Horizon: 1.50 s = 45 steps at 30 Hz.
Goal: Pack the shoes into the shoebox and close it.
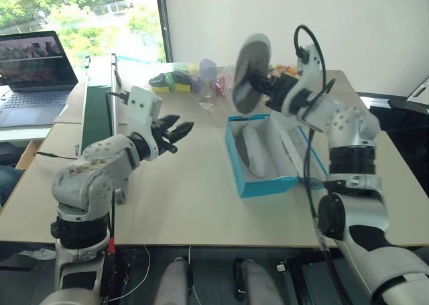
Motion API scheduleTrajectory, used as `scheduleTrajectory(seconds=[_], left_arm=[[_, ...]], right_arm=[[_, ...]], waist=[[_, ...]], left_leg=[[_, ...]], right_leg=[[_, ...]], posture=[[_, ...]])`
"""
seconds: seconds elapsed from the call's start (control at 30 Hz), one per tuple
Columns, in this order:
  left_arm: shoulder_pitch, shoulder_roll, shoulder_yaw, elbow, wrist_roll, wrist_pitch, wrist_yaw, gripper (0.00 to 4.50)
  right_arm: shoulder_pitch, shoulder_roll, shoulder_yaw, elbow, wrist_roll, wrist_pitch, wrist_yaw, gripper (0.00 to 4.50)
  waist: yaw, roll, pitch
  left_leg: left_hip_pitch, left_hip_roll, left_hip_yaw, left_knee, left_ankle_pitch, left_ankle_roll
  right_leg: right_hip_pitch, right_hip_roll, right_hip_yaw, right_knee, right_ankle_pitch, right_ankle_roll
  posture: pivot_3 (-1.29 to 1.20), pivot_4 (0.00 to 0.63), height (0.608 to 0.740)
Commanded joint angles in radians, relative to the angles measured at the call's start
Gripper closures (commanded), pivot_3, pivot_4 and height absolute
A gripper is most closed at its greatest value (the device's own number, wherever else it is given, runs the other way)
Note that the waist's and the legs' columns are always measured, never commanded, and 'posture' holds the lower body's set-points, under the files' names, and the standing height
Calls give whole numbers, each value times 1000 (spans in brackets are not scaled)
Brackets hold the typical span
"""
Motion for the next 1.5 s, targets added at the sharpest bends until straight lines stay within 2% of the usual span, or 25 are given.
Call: scheduleTrajectory(seconds=[0.03, 0.13, 0.43, 0.8, 1.07, 1.3, 1.37, 1.4, 1.5], left_arm=[[-5, -11, -8, -40, 5, -34, 13, 2218], [-7, -16, -21, -34, 14, -43, 20, 2218], [-15, -20, -32, -16, 30, -67, 32, 2218], [3, -38, -33, -39, 31, -58, 50, 2218], [3, -60, -43, -42, 31, -55, 65, 2218], [0, -62, -51, -40, 23, -41, 61, 2218], [-4, -59, -53, -34, 22, -39, 56, 2218], [-6, -59, -55, -31, 22, -39, 54, 2218], [-15, -62, -60, -28, 20, -35, 53, 2218]], right_arm=[[46, -65, 105, -76, -111, -16, 39, 4149], [107, -82, 156, -83, -177, -32, 42, 4149], [231, -22, 201, -85, -300, -64, -8, 4149], [220, -105, 402, -358, -545, 14, -41, 4149], [239, -152, 401, -467, -592, 97, -23, 4149], [329, -107, 359, -538, -594, 171, -60, 4149], [359, -87, 338, -551, -590, 189, -77, 3171], [370, -81, 332, -554, -590, 192, -81, 2996], [393, -74, 327, -556, -604, 192, -96, 1946]], waist=[[-2, 0, 0], [-5, 0, 0], [-4, 0, 0], [-2, 0, 0], [2, 0, 0], [5, 0, 0], [6, 0, 0], [6, 0, 0], [6, 0, 0]], left_leg=[[0, 0, 0, 0, 0, 0], [1, 0, 0, 0, 0, 0], [2, 0, 1, 1, 1, 1], [2, -1, 2, 2, 0, 1], [2, -1, 2, 2, 0, 0], [2, -1, 2, 2, 0, 0], [2, -1, 2, 2, 0, 0], [2, -1, 2, 2, 0, 0], [2, -1, 3, 3, 0, 1]], right_leg=[[0, 0, 0, 0, 0, 0], [0, 0, 1, 1, 0, 0], [0, 1, 4, 2, 1, 1], [0, 0, 4, 2, 0, 0], [0, 0, 4, 1, 0, 0], [0, 0, 4, 1, 0, 0], [0, 0, 4, 1, 0, 0], [0, 0, 4, 1, 0, 0], [0, 0, 4, 1, 0, 0]], posture=[[0, 150, 739], [0, 150, 739], [0, 150, 739], [0, 150, 739], [0, 150, 739], [0, 150, 739], [0, 150, 739], [0, 150, 739], [0, 150, 739]])
